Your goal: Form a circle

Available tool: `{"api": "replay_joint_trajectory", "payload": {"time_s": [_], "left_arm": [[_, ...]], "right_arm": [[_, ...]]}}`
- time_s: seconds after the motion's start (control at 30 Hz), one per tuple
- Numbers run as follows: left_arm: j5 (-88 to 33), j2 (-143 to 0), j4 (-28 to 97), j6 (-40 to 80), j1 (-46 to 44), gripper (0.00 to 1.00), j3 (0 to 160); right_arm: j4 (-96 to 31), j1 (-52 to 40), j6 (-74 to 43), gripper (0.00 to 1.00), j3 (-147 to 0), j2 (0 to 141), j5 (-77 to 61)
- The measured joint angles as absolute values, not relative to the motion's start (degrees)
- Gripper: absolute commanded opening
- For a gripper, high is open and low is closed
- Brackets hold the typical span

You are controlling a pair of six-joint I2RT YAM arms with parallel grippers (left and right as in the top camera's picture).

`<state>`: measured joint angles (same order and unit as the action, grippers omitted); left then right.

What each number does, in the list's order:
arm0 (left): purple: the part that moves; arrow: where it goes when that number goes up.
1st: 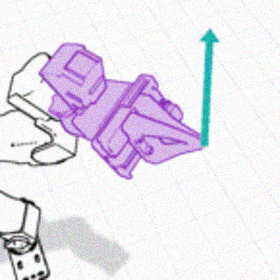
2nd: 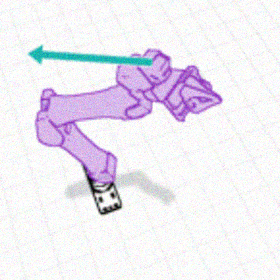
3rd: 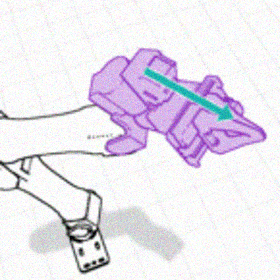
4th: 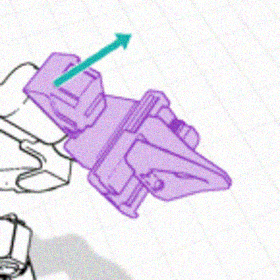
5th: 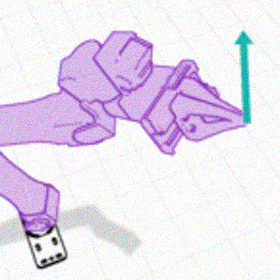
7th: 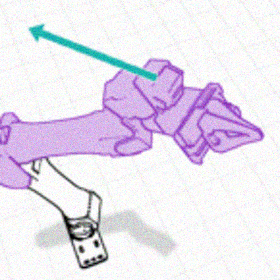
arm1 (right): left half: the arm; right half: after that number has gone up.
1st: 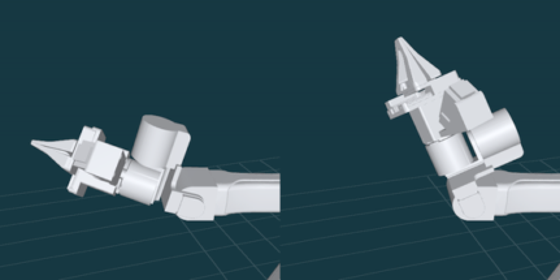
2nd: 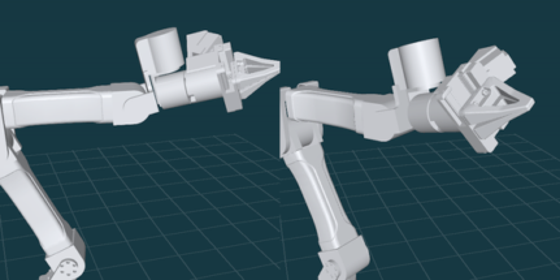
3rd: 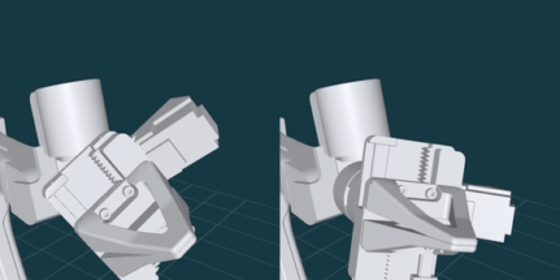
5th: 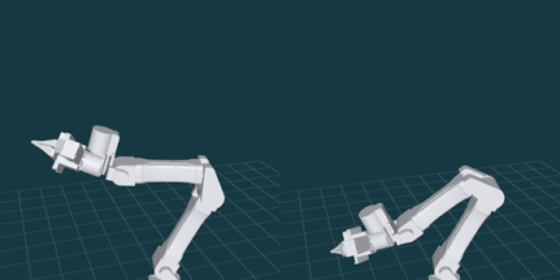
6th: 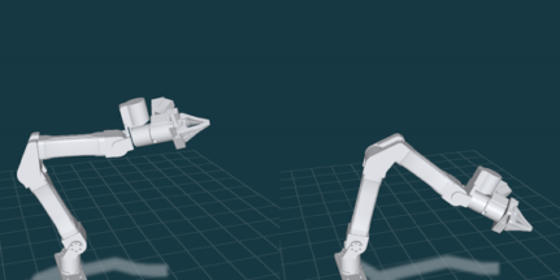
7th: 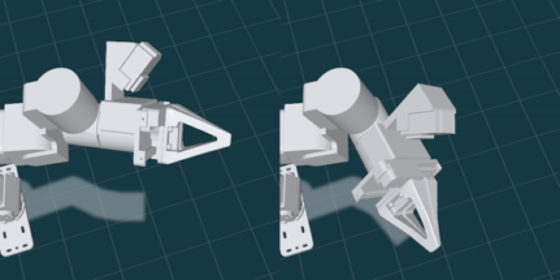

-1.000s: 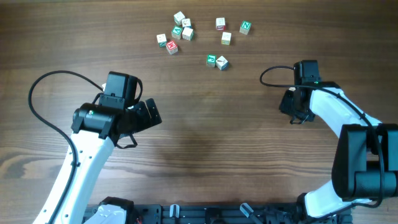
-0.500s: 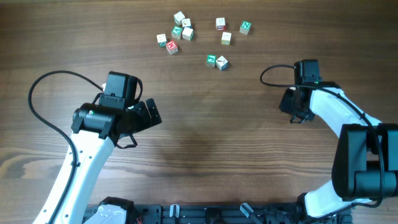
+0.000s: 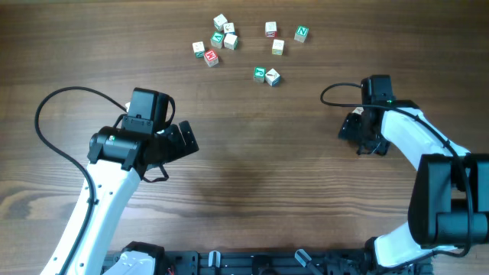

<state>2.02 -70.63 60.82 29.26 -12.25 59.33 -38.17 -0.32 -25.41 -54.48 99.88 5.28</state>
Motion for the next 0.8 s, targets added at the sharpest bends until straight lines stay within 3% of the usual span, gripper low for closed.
{"api": "replay_joint_trajectory", "payload": {"time_s": [0.07,0.23,0.4,0.47,0.57,0.6,0.73,0.8], "left_arm": [[2.02,-70.63,60.82,29.26,-12.25,1.00,59.33],[2.02,-70.63,60.84,29.26,-12.25,1.00,59.33],[2.02,-70.63,60.82,29.26,-12.25,1.00,59.33],[2.02,-70.63,60.82,29.26,-12.25,1.00,59.33],[2.02,-70.63,60.80,29.26,-12.25,1.00,59.33],[2.02,-70.63,60.82,29.26,-12.25,1.00,59.33],[2.02,-70.63,60.82,29.26,-12.25,1.00,59.33],[2.02,-70.63,60.80,29.26,-12.25,1.00,59.33]], "right_arm": [[-40.80,-0.32,-25.52,0.93,-54.46,97.06,2.57],[-41.80,-0.32,-28.77,0.96,-54.59,79.46,-1.50],[-41.91,-0.32,-37.45,0.99,-54.68,67.99,3.25],[-39.70,-0.32,-38.74,0.84,-54.68,67.88,4.67],[-36.93,-0.32,-41.76,0.36,-54.68,68.88,10.48],[-36.69,-0.30,-43.70,0.24,-54.68,70.37,13.47],[-32.58,2.33,-47.92,0.04,-54.68,80.25,18.11],[-29.32,5.50,-48.86,0.04,-54.68,87.02,17.56]]}}
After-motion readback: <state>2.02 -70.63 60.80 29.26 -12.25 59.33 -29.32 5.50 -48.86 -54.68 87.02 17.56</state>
